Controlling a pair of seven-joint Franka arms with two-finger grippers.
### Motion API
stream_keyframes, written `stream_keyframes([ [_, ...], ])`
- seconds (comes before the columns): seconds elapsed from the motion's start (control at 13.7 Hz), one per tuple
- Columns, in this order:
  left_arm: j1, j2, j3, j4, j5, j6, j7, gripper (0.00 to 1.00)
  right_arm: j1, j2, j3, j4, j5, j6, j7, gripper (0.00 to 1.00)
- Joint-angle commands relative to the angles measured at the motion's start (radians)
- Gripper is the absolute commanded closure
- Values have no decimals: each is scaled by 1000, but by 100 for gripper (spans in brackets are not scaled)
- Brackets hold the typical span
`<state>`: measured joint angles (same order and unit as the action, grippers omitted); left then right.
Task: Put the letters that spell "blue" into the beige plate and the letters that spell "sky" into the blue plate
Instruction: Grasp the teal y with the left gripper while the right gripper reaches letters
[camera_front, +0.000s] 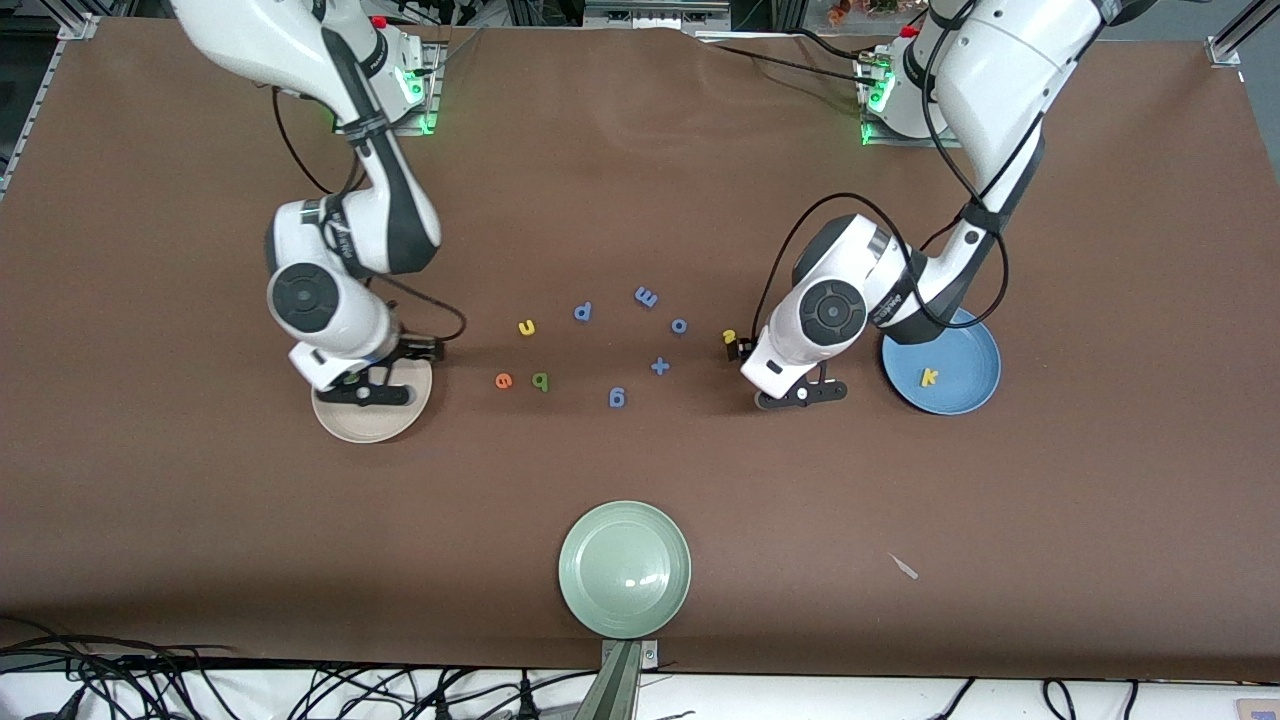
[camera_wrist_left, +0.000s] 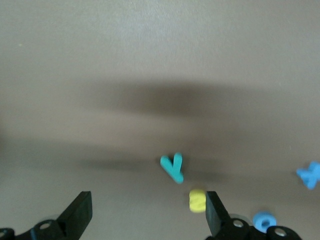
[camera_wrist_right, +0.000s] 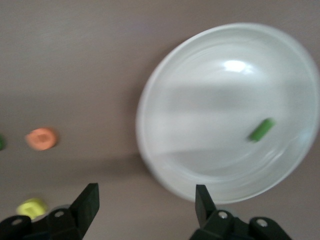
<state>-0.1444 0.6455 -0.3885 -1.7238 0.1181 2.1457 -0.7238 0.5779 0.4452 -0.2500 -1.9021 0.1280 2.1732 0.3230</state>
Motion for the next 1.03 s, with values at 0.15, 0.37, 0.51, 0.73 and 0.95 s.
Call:
stream_keyframes([
  [0.15,-10,49,4,6,34,81,-72,7,20,-8,142,-8,56,26,253,14],
  [0.37,-26,72,5,-6,34,137,-94,42,114,18,144,-63,51,147,338,14],
  [0.51,-26,79,5,-7,34,137,-95,56,120,35,144,-107,47,238,338,14],
  [0.73,-30,98,5,-7,34,138,-117,61,134,66,144,-129,45,298,340,14],
  [0.95,-30,100,11,-14,34,138,-120,71,140,75,144,-172,45,370,338,14],
])
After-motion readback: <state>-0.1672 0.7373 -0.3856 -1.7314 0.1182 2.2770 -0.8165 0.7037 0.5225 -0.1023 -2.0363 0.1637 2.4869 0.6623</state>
